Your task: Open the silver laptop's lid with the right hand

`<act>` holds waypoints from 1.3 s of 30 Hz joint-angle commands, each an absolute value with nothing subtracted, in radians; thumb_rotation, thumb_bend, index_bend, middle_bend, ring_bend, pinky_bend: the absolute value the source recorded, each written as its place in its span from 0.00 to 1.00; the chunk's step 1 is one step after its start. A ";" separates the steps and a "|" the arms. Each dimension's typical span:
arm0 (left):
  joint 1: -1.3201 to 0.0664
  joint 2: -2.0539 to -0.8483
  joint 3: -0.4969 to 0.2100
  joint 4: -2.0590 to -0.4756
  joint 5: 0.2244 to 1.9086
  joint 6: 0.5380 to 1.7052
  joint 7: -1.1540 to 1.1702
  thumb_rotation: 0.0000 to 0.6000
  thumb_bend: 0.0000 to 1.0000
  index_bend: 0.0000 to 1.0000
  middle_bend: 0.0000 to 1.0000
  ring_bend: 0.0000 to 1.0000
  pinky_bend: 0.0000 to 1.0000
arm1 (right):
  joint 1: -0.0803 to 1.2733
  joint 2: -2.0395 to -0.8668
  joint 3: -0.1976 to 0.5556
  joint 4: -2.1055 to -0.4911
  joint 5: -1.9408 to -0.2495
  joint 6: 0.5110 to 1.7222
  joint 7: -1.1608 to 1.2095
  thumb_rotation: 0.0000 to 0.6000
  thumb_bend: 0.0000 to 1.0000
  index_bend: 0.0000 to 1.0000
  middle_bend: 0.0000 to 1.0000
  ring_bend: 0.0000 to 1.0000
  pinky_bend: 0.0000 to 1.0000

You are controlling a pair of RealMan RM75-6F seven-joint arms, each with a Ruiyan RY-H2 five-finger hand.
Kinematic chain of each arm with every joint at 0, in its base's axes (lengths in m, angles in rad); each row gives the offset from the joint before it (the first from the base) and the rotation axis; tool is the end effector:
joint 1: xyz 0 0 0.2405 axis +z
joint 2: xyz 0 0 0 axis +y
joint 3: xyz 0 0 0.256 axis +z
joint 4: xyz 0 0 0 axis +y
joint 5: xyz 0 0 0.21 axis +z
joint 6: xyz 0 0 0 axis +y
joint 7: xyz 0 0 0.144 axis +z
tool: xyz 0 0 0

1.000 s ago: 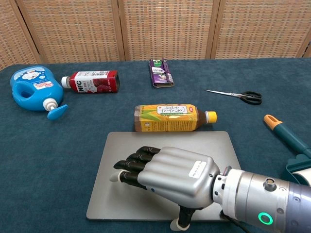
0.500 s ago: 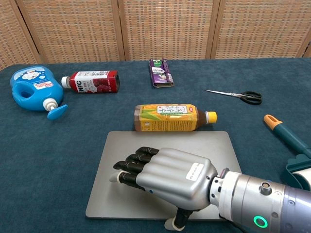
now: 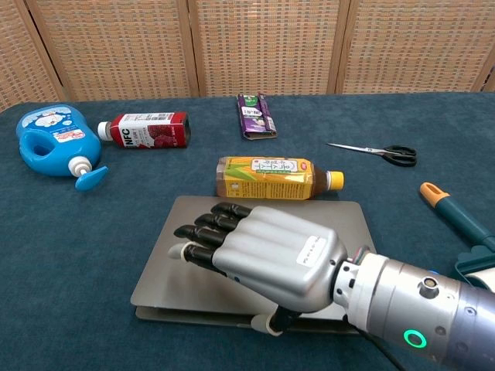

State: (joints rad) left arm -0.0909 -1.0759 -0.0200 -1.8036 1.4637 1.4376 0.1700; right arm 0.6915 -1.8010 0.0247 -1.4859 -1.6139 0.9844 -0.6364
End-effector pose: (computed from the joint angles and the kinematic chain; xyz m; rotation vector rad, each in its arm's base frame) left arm -0.2835 0.1729 0.1473 -1.4324 -0.9575 -0.8310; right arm -0.0753 -0.2272 -0.1008 2.3169 -0.3285 1.0761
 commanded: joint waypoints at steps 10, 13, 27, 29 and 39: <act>-0.099 -1.083 -0.020 -1.799 1.455 1.423 0.182 1.00 0.00 0.00 0.00 0.00 0.00 | 0.680 -1.794 0.048 -1.307 -1.837 1.247 -0.720 1.00 0.69 0.08 0.08 0.00 0.06; -0.103 -1.087 -0.020 -1.799 1.450 1.415 0.191 1.00 0.00 0.00 0.00 0.00 0.00 | 0.681 -1.789 0.063 -1.267 -1.849 1.276 -0.716 1.00 0.73 0.08 0.09 0.00 0.09; -0.269 -1.177 -0.020 -1.617 1.654 1.286 0.075 1.00 0.45 0.06 0.00 0.03 0.10 | 0.665 -1.770 0.096 -1.343 -1.727 1.220 -0.629 1.00 0.73 0.08 0.09 0.01 0.10; -0.306 -1.207 -0.011 -1.544 1.730 1.290 0.018 1.00 0.63 0.20 0.04 0.14 0.23 | 0.667 -1.769 0.101 -1.348 -1.720 1.215 -0.629 1.00 0.73 0.08 0.10 0.01 0.10; -0.396 -1.373 0.039 -1.294 1.887 1.339 -0.134 1.00 0.78 0.52 0.30 0.37 0.42 | 0.668 -1.755 0.114 -1.371 -1.677 1.194 -0.614 1.00 0.73 0.08 0.10 0.01 0.10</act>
State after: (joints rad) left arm -0.3718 -1.3427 0.0224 -1.3246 1.8695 1.3378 -0.1067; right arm 0.6675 -1.7555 0.1133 -1.3703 -1.6776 1.1943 -0.6143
